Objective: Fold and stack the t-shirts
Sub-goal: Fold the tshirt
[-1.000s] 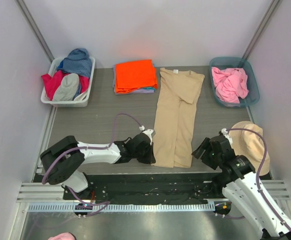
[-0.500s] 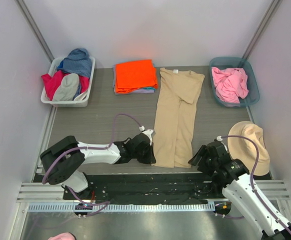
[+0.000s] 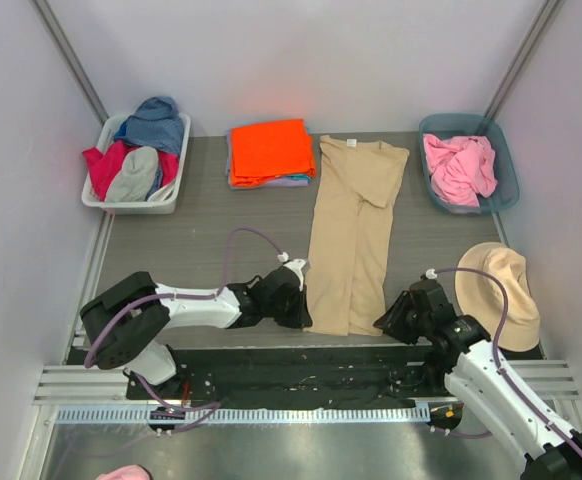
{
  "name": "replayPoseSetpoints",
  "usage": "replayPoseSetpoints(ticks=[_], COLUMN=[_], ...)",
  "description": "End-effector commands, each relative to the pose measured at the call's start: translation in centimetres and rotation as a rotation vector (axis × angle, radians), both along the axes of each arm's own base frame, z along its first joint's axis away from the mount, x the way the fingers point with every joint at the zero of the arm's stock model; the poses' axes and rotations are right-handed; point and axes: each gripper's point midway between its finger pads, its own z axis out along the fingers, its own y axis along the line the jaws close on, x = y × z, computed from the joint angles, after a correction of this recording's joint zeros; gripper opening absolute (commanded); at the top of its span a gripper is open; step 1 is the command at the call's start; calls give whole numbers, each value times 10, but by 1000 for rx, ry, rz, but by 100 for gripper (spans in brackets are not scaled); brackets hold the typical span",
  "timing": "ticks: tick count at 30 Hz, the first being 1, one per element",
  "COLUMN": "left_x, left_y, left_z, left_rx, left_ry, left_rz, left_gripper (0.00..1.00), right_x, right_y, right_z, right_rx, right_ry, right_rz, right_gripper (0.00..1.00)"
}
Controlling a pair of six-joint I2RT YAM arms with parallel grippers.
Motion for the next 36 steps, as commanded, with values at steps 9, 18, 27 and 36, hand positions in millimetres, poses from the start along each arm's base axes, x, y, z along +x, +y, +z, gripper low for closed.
replayPoseSetpoints(ticks=[9, 18, 27, 36], left_x=[0, 17, 25, 60], left_y=[8, -8, 3, -20], left_z=[10, 73, 95, 88], left_rx=[37, -3, -13, -21], left_ry=[-12, -114, -173, -232], left_rz=[-4, -33, 22, 50], left_gripper=[0, 0, 0, 0], right_x=[17, 29, 22, 51], right_y=[1, 3, -6, -8], right_z=[32, 74, 96, 110], right_rx=[-38, -77, -81, -63], right_ry=[-56, -61, -88, -192], right_rz=[28, 59, 22, -96], right_gripper=[1, 1, 1, 1])
